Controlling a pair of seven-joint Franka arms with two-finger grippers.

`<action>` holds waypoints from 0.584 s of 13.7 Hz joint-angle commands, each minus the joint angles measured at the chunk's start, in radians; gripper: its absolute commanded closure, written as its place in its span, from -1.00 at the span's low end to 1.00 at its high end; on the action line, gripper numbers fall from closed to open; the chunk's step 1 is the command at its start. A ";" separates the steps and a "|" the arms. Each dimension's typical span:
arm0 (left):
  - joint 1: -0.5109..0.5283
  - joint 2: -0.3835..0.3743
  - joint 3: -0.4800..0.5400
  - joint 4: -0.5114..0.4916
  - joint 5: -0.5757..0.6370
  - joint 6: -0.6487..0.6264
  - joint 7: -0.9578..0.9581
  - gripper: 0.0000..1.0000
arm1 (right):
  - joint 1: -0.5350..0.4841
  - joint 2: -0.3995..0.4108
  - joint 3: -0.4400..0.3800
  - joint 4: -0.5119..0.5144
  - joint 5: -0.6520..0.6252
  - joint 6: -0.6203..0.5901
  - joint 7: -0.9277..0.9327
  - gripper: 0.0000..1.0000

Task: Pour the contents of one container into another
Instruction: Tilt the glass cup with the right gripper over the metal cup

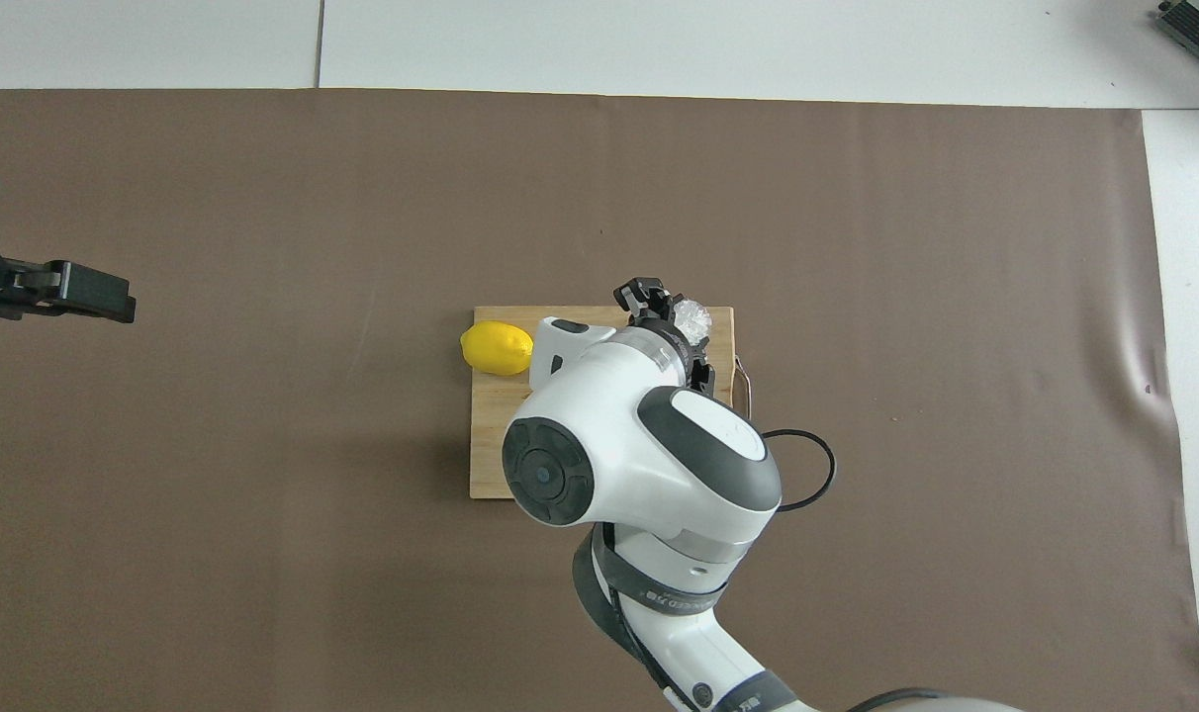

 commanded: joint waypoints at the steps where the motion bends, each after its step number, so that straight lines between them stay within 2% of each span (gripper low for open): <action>1: -0.004 -0.026 0.003 -0.026 -0.001 0.009 0.004 -1.00 | 0.012 -0.012 0.013 -0.013 -0.073 -0.047 0.045 1.00; 8: -0.005 -0.026 0.003 -0.025 -0.001 0.011 0.002 -1.00 | 0.029 -0.015 0.013 -0.016 -0.100 -0.063 0.070 1.00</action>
